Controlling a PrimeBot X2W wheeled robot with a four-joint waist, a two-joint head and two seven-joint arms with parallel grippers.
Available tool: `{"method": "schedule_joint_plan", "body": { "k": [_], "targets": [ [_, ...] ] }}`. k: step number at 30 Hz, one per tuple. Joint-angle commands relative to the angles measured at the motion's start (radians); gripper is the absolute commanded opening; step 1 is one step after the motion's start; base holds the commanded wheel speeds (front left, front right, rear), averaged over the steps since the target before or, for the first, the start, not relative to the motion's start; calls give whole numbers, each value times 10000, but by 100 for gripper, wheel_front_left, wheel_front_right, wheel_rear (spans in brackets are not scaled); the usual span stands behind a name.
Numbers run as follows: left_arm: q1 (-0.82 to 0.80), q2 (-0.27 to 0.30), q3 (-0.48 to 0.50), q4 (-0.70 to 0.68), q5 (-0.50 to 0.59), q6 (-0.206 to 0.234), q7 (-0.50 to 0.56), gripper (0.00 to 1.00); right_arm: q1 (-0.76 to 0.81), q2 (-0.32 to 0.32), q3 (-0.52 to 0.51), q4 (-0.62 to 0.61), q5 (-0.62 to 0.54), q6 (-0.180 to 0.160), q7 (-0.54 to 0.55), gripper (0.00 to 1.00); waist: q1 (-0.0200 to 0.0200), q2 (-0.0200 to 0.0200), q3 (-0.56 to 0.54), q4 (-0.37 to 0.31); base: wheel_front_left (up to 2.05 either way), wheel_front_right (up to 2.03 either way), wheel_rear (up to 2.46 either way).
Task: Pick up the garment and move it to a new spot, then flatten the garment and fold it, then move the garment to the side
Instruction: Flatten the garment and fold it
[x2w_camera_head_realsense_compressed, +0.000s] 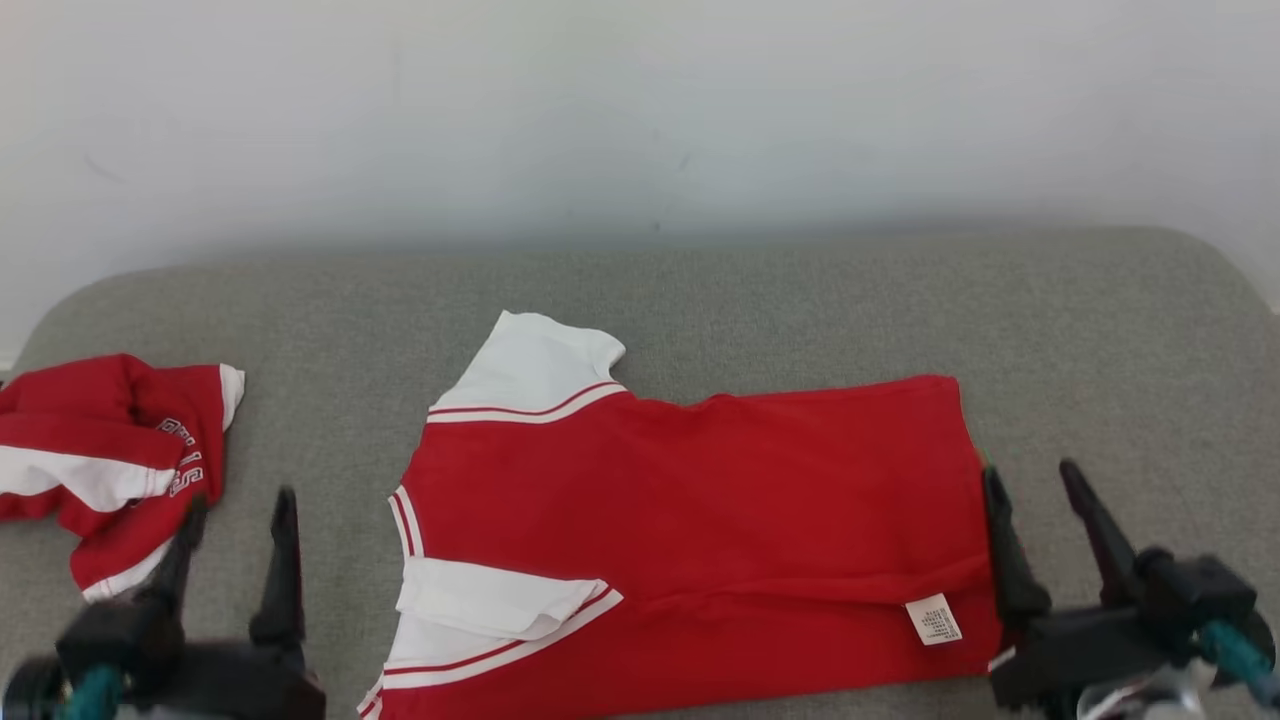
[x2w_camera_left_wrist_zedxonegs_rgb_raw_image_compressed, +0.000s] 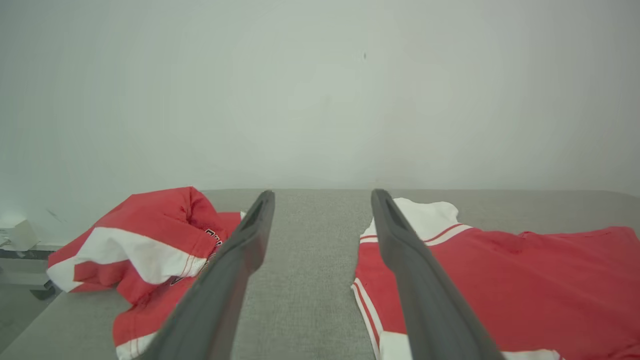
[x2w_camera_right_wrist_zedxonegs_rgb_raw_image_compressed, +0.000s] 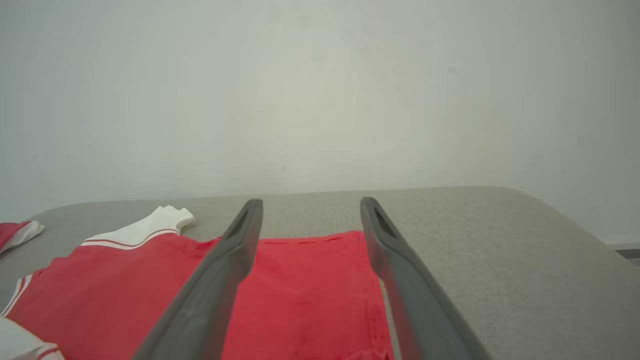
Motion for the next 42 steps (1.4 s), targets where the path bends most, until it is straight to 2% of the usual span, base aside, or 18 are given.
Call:
{"method": "schedule_joint_plan", "body": {
  "k": [1,3,4,9,11,21,28,34,42],
  "targets": [
    [-415,143,7,9,35,-74,108,100,-332,-117,-13,29,29,-25,36,100,0,0,283,-117,0,0,0],
    [-1097,314,-72,116,-12,-240,428,100,-831,-291,-16,186,0,-25,209,100,0,0,610,-191,0,0,0],
    [-1929,479,-159,273,-45,-409,727,100,-1438,-480,0,328,91,-25,351,100,0,0,992,-264,0,0,0],
    [-3516,883,-312,627,-69,-671,1316,100,-2692,-902,183,720,278,-25,788,100,0,0,1868,-579,0,0,0],
    [-4710,1162,-555,1064,-84,-856,1688,100,-3548,-1064,277,1185,397,-25,1156,100,0,0,2384,-812,0,0,0],
    [-7913,1706,-1680,3153,-511,-1119,2818,100,-6242,-1081,951,3227,953,-25,2191,100,0,0,3697,-1499,0,0,0],
    [-9300,2200,-3105,4441,-1087,-1100,3555,100,-7509,-903,1751,4575,1245,-25,2667,100,0,0,4338,-1866,0,0,0],
    [-10020,2537,-4171,5178,-1698,-1101,4086,100,-8220,-790,2339,5268,1595,-25,2809,100,0,0,4757,-2070,0,0,0],
    [-10616,2771,-5053,5911,-2243,-1103,4295,100,-8842,-586,2973,5892,1999,-25,2693,100,0,0,5078,-2202,0,0,0]
  ]
}}
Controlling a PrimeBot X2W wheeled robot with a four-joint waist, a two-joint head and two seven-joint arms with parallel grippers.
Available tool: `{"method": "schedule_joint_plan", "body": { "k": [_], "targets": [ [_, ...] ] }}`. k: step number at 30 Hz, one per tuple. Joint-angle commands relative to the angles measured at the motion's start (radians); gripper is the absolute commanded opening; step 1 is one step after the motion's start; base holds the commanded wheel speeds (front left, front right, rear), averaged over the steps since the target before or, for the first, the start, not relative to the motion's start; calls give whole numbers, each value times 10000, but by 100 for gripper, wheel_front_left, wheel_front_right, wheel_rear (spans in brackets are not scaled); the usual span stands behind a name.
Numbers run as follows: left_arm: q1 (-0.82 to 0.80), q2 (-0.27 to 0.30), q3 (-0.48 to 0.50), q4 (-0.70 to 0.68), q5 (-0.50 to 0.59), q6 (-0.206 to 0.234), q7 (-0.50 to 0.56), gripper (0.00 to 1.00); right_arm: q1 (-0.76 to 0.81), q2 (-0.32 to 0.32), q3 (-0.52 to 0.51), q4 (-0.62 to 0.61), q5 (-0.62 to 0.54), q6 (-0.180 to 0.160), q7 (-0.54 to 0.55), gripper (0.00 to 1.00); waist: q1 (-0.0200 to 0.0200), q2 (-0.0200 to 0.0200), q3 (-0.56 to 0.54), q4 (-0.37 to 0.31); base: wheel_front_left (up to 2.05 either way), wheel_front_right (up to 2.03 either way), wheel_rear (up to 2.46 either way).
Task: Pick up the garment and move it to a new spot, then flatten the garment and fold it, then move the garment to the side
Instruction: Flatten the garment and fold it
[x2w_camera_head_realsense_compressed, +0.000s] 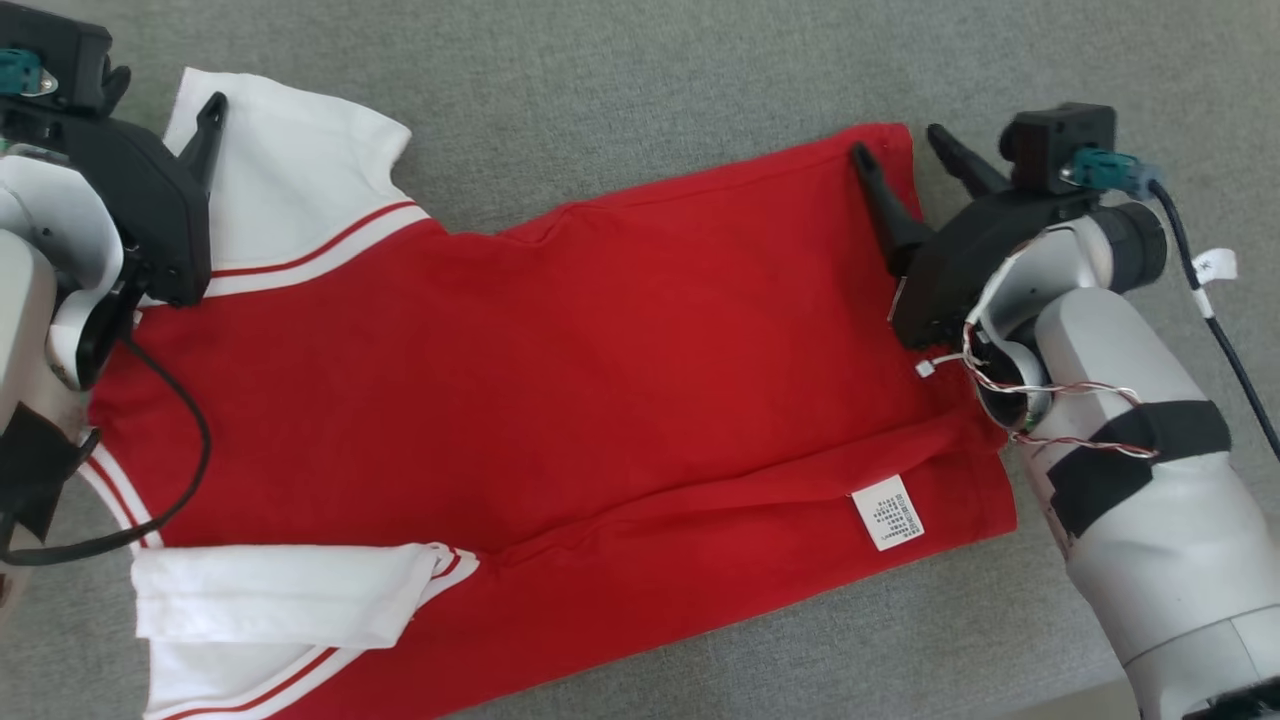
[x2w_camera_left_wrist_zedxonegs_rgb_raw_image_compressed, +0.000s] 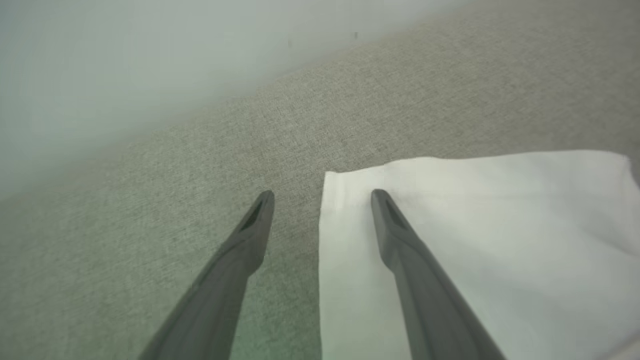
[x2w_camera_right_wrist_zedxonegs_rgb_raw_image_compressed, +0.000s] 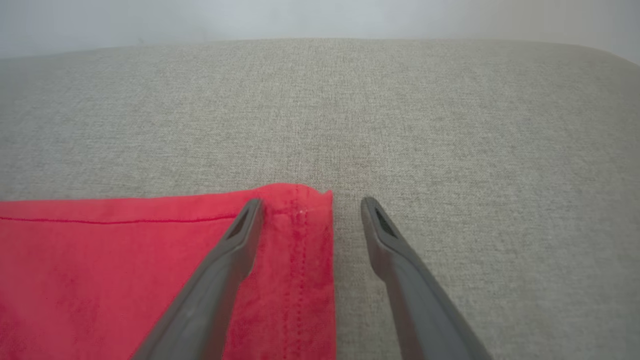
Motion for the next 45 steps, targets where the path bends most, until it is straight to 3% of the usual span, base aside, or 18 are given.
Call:
{"method": "schedule_joint_plan", "body": {
  "k": [1,8,9,10,11,12,22,32,39,45],
  "targets": [
    [-120,35,-35,33,-80,13,-51,100,-87,4,29,54,70,-25,-42,100,-1,-3,102,-85,0,0,0],
    [-420,-40,-507,814,-545,13,124,100,-530,216,620,625,377,-25,-154,100,-1,-3,258,-217,0,0,0],
    [-414,-125,-581,860,-726,9,204,100,-560,216,693,692,430,-25,-164,87,-1,-3,263,-225,0,0,0],
    [-432,-170,-664,884,-887,6,262,80,-611,235,788,688,494,-25,-239,49,-1,-3,272,-225,0,0,0],
    [-466,-162,-742,891,-928,8,248,11,-669,233,836,697,584,-25,-333,0,-1,-3,274,-219,0,0,0],
    [-482,-155,-841,883,-973,8,208,0,-704,197,882,746,635,-25,-393,0,-1,-3,265,-204,0,0,0],
    [-679,-190,-1211,709,-1488,15,-1168,0,-747,-241,981,1371,773,-25,-1386,0,-1,-3,-266,233,0,0,0],
    [782,-309,-1023,-357,-2177,28,-3093,0,423,-598,1053,1562,1194,-25,-2731,0,-1,-3,-1497,832,0,0,0],
    [2556,-105,-797,-1996,-2491,532,-4025,0,1547,-998,1157,988,1503,-25,-3137,0,-1,-3,-2216,1152,0,0,0],
    [4655,292,-643,-4180,-2636,1489,-4531,0,2578,-1311,982,325,1845,-25,-3277,0,-1,-3,-2647,1352,0,0,0]
  ]
}}
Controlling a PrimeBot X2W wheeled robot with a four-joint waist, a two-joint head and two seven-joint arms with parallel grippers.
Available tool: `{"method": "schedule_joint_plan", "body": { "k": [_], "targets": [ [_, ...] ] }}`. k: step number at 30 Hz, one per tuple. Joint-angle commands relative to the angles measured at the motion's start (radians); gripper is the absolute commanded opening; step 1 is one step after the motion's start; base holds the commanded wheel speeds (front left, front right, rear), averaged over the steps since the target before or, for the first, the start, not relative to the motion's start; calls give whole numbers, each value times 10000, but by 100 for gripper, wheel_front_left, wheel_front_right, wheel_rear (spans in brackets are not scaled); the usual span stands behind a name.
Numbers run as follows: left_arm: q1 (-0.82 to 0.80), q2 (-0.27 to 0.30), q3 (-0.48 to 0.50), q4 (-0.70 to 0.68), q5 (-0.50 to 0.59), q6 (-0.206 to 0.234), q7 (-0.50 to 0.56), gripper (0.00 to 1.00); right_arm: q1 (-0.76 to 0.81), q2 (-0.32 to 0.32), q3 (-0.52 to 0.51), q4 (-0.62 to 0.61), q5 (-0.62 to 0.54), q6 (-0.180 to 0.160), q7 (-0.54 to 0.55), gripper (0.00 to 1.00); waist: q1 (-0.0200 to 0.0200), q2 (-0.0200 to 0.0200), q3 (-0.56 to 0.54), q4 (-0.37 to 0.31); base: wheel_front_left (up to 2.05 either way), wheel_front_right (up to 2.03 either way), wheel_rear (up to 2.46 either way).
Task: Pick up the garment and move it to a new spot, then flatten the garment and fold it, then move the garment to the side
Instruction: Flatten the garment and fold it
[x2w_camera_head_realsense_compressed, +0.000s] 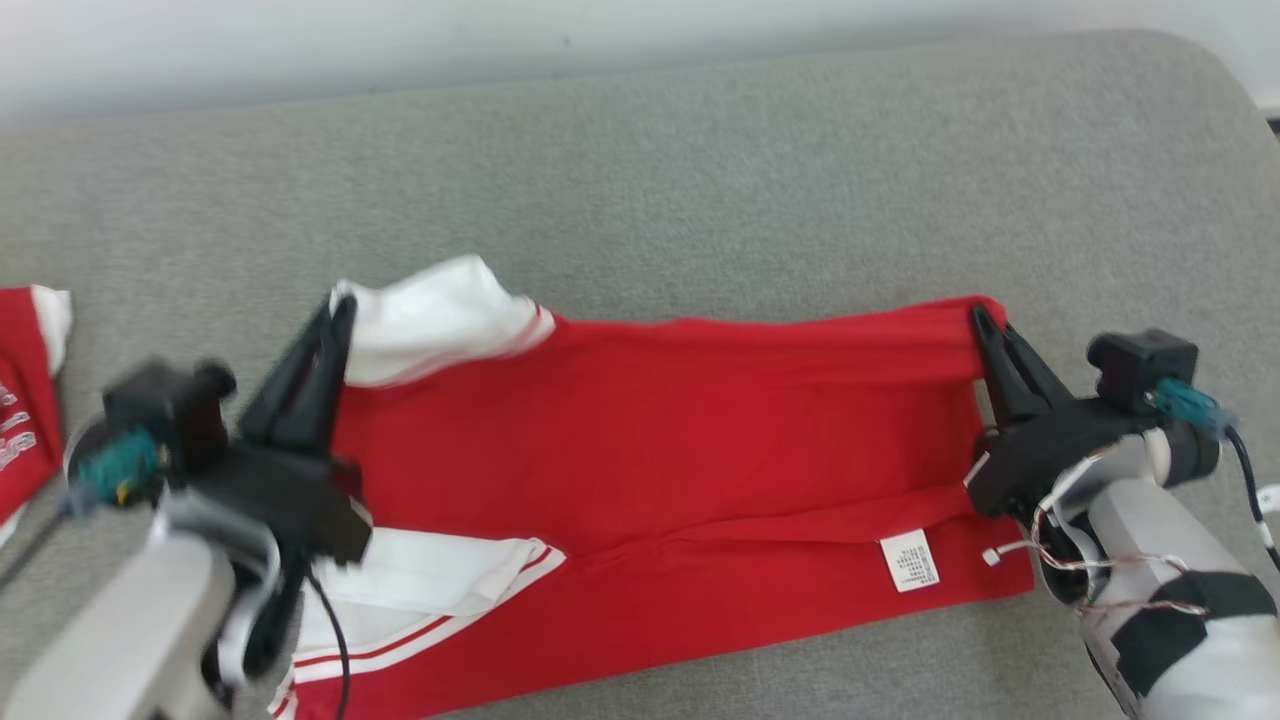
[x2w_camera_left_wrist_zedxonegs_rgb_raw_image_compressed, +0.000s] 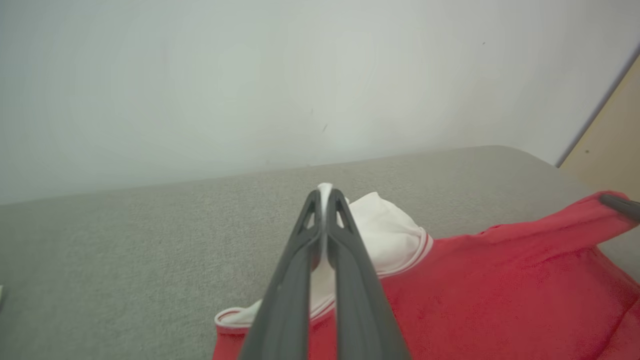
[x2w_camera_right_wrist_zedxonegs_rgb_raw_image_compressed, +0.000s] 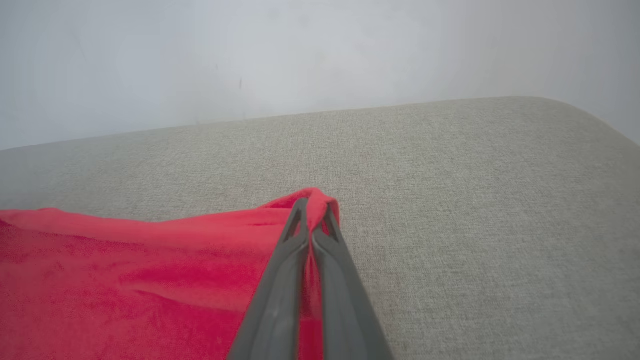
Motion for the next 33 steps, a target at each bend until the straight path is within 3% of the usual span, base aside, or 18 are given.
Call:
{"method": "schedule_joint_plan", "body": {
  "k": [1,3,7,18,19,20,21,22,27,33],
  "targets": [
    [465,122,33,-345,-37,165,-90,0,233,-100,-85,-107,128,-25,-43,0,2,2,-316,261,0,0,0],
    [1466,261,5,-1261,-25,623,-211,0,660,-199,-285,-333,271,-25,-88,0,2,2,-437,373,0,0,0],
    [2529,232,15,-2089,-139,1126,-324,0,1244,-317,-560,-698,481,-25,-106,0,2,2,-598,571,0,0,0],
    [4393,-528,136,-2176,-315,1446,-515,0,3047,-395,-1297,-1780,538,-25,449,0,2,2,-958,846,0,0,0],
    [4481,-573,168,-2110,-262,1441,-522,0,3158,-386,-1370,-1880,501,-25,528,24,2,2,-981,859,0,0,0],
    [4555,-647,215,-2026,-207,1427,-532,41,3274,-389,-1467,-1973,459,-25,588,44,2,2,-1015,881,0,0,0],
    [4620,-719,286,-1949,-152,1414,-541,83,3382,-371,-1571,-2065,422,-25,651,100,2,2,-1033,891,0,0,0],
    [4657,-802,383,-1905,-52,1408,-549,100,3494,-348,-1687,-2144,367,-25,678,100,2,2,-1058,910,0,0,0],
    [4974,-1253,1205,-1913,719,1293,-538,100,3930,-284,-2193,-2609,86,-25,878,100,2,2,-1183,971,0,0,0],
    [5529,-1993,3051,-2367,2222,1130,-539,100,4235,-237,-2726,-3106,-211,-25,1221,100,2,2,-1333,1065,0,0,0]
  ]
}}
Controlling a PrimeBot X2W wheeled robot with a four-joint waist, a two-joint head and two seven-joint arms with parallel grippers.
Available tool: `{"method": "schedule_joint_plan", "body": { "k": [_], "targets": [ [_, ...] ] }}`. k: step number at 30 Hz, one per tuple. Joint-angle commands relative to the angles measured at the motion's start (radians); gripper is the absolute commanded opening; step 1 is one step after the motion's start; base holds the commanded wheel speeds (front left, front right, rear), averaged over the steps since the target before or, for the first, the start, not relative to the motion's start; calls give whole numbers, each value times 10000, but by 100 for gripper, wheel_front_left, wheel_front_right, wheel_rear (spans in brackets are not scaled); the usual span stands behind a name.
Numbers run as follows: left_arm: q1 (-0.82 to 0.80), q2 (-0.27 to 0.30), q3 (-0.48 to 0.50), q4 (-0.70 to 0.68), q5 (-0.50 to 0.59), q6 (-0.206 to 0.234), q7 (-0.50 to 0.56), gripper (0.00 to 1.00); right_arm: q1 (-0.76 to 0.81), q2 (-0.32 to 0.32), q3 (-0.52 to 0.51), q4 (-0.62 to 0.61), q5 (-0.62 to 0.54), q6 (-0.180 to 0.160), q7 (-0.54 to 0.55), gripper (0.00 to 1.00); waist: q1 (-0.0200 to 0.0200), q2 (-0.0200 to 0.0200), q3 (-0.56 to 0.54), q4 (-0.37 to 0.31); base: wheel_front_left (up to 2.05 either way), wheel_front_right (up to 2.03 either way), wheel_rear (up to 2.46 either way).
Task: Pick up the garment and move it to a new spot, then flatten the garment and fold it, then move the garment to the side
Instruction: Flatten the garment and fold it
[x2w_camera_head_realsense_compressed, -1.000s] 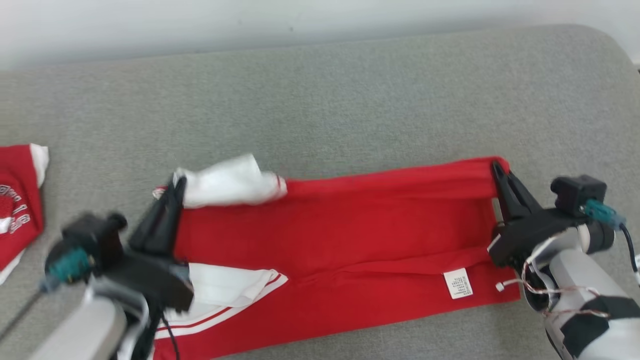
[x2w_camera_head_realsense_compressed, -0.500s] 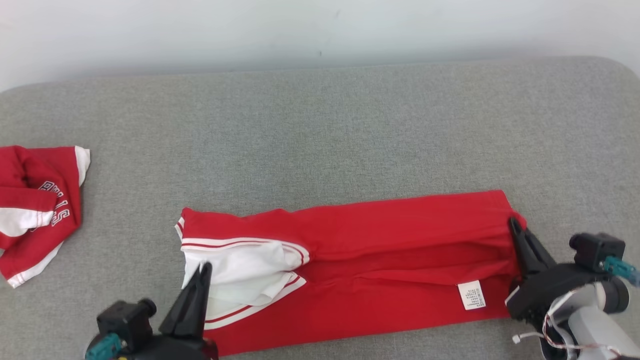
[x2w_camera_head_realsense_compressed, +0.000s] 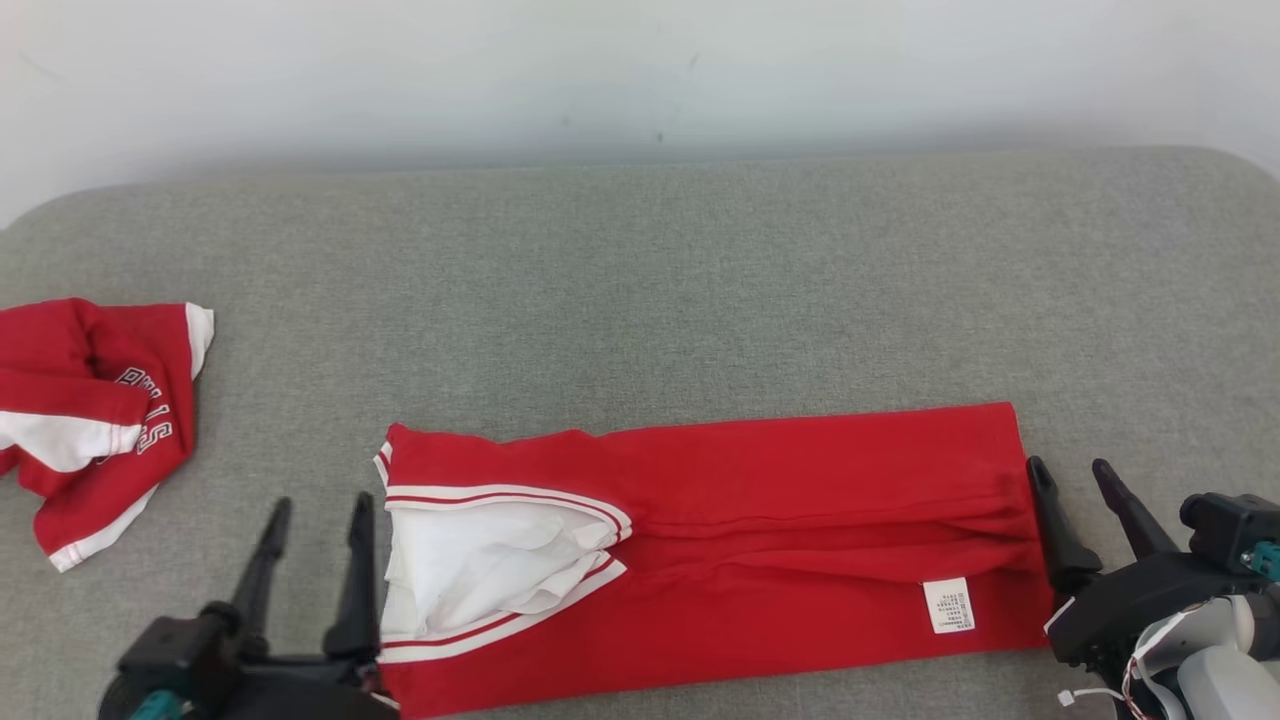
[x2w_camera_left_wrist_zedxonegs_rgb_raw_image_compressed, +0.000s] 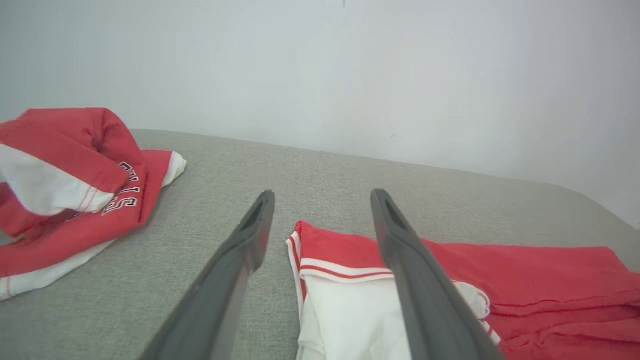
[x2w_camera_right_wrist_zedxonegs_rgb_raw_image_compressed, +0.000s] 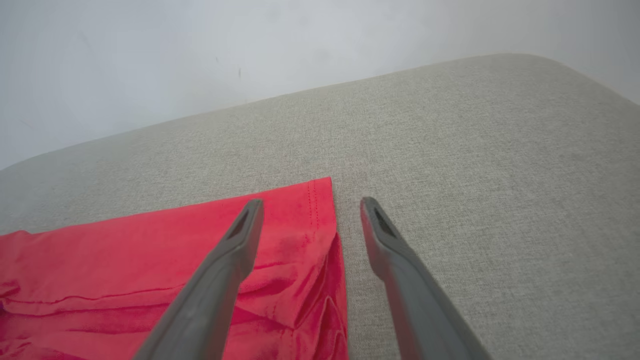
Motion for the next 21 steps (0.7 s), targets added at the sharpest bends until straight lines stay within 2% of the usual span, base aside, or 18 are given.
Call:
{"method": "schedule_joint_plan", "body": {
  "k": [1,3,10,21],
  "targets": [
    [261,-273,467,-164,378,-50,-29,100,98,46,-113,-50,-121,-25,131,100,1,1,-48,53,0,0,0],
    [485,-610,1084,-330,806,-202,-29,100,79,90,-245,23,-269,-25,409,100,1,1,-82,95,0,0,0],
    [867,-1329,2193,-367,1933,-741,-29,100,-239,283,-554,648,-646,-25,1177,100,1,1,-69,278,0,0,0],
    [963,-2386,3312,206,3041,-1716,-31,100,-875,667,-784,2409,-1117,-25,1854,100,1,1,51,581,0,0,0]
  ]
}}
